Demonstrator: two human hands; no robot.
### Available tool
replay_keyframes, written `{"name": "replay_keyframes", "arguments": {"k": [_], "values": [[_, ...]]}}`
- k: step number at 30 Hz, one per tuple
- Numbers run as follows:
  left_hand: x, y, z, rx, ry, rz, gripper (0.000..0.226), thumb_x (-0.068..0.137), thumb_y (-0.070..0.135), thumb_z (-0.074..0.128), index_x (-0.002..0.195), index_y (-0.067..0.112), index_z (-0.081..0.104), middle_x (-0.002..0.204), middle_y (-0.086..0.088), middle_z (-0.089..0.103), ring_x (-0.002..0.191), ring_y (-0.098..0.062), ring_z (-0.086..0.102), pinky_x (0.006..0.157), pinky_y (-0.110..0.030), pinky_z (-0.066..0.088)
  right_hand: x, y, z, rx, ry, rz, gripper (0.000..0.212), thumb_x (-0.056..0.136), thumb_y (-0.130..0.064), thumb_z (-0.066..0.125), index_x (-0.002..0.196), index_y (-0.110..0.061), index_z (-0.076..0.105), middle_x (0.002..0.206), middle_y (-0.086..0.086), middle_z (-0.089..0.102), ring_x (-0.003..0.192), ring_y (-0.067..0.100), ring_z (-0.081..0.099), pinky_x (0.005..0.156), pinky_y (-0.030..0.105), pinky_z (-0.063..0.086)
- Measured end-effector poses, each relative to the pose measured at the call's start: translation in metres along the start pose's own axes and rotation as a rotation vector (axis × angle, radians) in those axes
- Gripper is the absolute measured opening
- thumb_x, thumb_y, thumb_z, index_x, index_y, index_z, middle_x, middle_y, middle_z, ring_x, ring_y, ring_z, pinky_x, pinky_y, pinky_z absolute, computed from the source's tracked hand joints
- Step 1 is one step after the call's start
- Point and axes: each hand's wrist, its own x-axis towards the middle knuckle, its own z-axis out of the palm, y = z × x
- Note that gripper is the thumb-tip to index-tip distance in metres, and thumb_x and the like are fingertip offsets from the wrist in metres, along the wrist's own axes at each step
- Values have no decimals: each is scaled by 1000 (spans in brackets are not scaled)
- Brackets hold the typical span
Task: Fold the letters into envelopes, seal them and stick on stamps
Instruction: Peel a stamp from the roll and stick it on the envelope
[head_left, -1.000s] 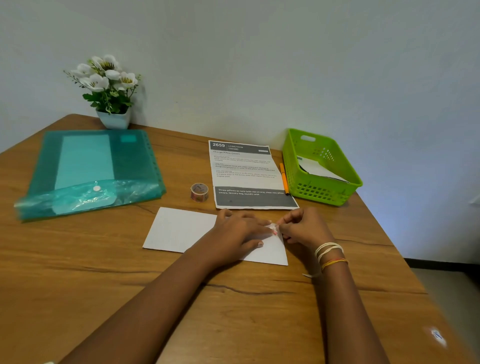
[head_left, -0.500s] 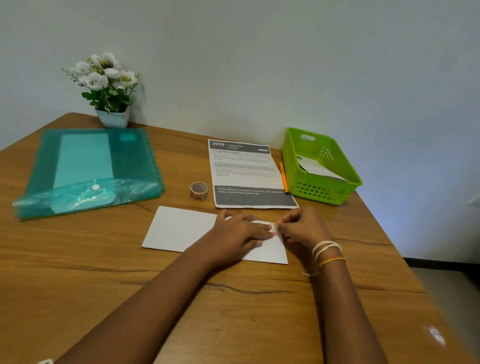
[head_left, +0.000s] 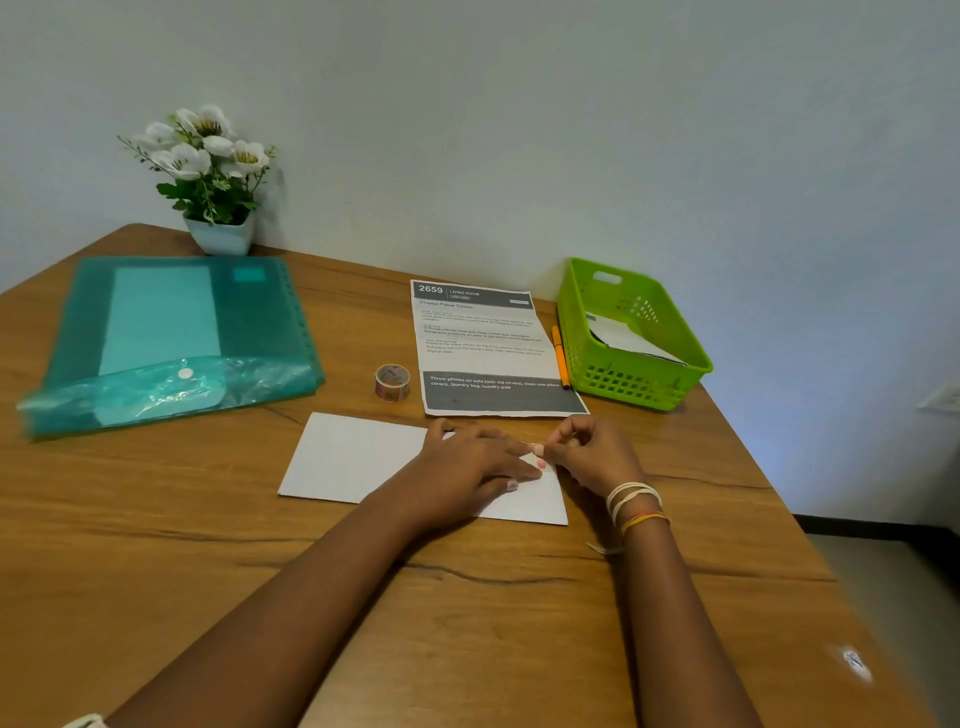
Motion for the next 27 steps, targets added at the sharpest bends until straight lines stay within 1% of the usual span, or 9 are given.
{"name": "replay_keyframes", "arguments": {"k": [3, 6, 10, 14, 18, 20, 23, 25, 27], "values": [[0, 1, -1, 9, -13, -7, 36, 101, 37, 39, 134, 46, 48, 150, 24, 34, 140, -5, 21, 110, -45, 11, -2, 0, 7, 3, 111, -1, 16, 72, -26, 80, 65, -17, 68, 70, -3, 67, 71, 16, 62, 68, 31, 52], [-1, 1, -1, 9, -9, -17, 36, 101, 38, 39, 135, 46, 47, 150, 24, 34, 140, -5, 21, 110, -45, 11, -4, 0, 9, 19, 168, 12, 18, 71, -30, 79, 66, -16, 68, 70, -4, 68, 72, 15, 63, 70, 32, 53], [-1, 1, 2, 16, 8, -32, 38, 100, 39, 40, 137, 46, 44, 149, 25, 34, 140, -4, 22, 110, -44, 13, -10, 4, 4, 147, 102, 22, 17, 70, -22, 81, 64, -11, 69, 69, 0, 68, 71, 17, 63, 73, 36, 53], [-1, 1, 2, 8, 20, -43, 41, 99, 39, 41, 140, 42, 42, 148, 24, 36, 140, -3, 23, 111, -45, 12, -19, 7, 6, 26, 118, -30, 19, 72, -18, 79, 59, -16, 65, 67, -1, 66, 70, 16, 63, 66, 31, 51], [0, 1, 0, -8, 19, -43, 40, 99, 38, 42, 139, 42, 43, 148, 24, 36, 139, -3, 23, 110, -45, 12, -18, 9, -4, 39, 57, -19, 12, 71, -9, 77, 64, -5, 67, 71, 5, 68, 76, 19, 65, 68, 34, 54], [0, 0, 1, -25, 19, -46, 40, 99, 38, 43, 139, 42, 44, 148, 24, 36, 139, -2, 24, 109, -44, 12, -17, 10, -5, 36, 64, -16, 8, 73, -6, 72, 66, -6, 68, 71, 4, 69, 77, 20, 65, 69, 34, 54], [1, -3, 3, -30, 20, -51, 40, 98, 40, 44, 139, 42, 44, 148, 24, 37, 139, -2, 24, 109, -45, 11, -17, 10, 2, 61, 160, -25, 10, 73, -11, 73, 64, -13, 68, 68, 1, 68, 72, 19, 65, 68, 33, 54], [2, -3, 4, -35, 29, -49, 40, 98, 40, 44, 138, 42, 45, 148, 24, 37, 139, -1, 23, 109, -44, 11, -18, 7, 7, 31, 161, -45, 12, 71, -21, 77, 63, -15, 70, 64, -3, 67, 67, 14, 63, 64, 30, 52], [2, -3, 3, -48, 32, -44, 40, 98, 40, 45, 137, 42, 46, 147, 25, 37, 138, -1, 23, 107, -42, 11, -18, 6, 10, -7, 160, -47, 14, 70, -25, 78, 63, -16, 70, 64, -6, 67, 66, 11, 62, 62, 28, 51]]}}
